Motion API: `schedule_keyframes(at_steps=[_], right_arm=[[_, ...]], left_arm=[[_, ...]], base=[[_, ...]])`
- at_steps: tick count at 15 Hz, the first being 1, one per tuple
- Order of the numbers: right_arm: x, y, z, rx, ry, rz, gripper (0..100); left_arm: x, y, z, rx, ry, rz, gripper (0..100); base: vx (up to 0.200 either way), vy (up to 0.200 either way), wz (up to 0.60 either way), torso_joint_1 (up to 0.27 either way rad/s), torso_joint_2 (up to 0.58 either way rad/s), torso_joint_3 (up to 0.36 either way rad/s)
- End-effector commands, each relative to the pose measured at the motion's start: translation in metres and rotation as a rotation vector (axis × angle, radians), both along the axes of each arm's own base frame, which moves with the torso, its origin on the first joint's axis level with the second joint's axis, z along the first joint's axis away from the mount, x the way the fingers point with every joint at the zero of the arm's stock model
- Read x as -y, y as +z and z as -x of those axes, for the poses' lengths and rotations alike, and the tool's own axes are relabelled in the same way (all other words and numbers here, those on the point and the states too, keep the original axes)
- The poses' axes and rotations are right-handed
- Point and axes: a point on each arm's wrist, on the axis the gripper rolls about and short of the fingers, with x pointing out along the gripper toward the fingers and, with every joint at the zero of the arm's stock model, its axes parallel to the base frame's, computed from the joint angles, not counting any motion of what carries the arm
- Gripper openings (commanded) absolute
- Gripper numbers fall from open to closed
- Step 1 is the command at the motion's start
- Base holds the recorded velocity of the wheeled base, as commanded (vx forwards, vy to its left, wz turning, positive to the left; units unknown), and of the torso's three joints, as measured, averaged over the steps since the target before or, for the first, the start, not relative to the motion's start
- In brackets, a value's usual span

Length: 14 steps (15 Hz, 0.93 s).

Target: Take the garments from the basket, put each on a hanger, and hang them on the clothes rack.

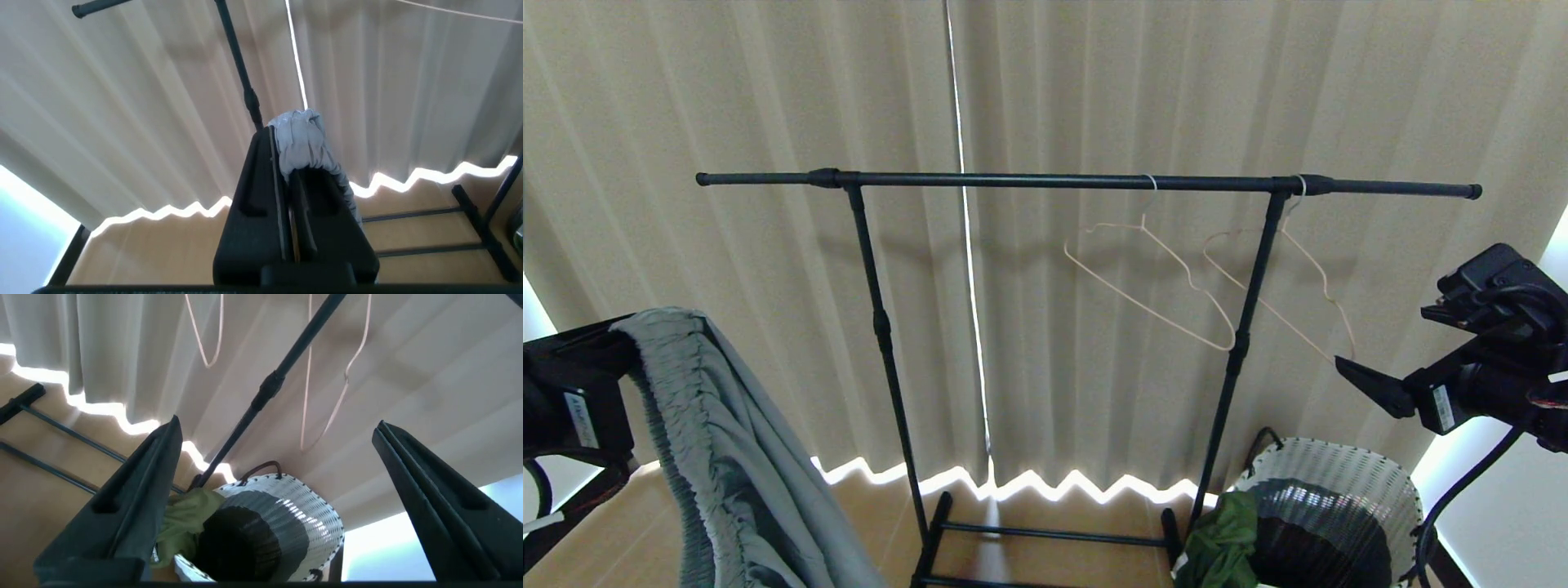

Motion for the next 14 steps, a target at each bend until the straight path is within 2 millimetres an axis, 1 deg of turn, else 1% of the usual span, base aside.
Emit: schedule_keyframes(at_steps=[1, 4, 13, 14], right_arm=[[0.0, 0.0001, 0.0, 0.001, 0.0, 0.0, 100], [0.0003, 0.0, 0.0001, -0.001, -0.001, 0.002, 100], [0.0029, 0.0001, 0.0001, 0.0, -0.015, 0.002, 100], [0.0032, 0.0001, 0.0, 0.0, -0.016, 0.002, 100]], left_arm=[[0.0002, -0.0004, -0.0007, -0.003, 0.001, -0.001, 0], [0.0, -0.0029, -0.0003, -0.01, 0.001, -0.002, 0], [-0.0006, -0.0047, -0.0004, -0.016, 0.007, -0.005, 0], [-0.0006, -0.0047, -0.0004, -0.016, 0.005, -0.005, 0]], base=[[0.0, 0.0, 0.0, 0.0, 0.0, 0.0], [0.0, 0.0, 0.0, 0.0, 0.0, 0.0], [0.0, -0.2, 0.0, 0.002, 0.0, 0.002], [0.0, 0.0, 0.0, 0.0, 0.0, 0.0]])
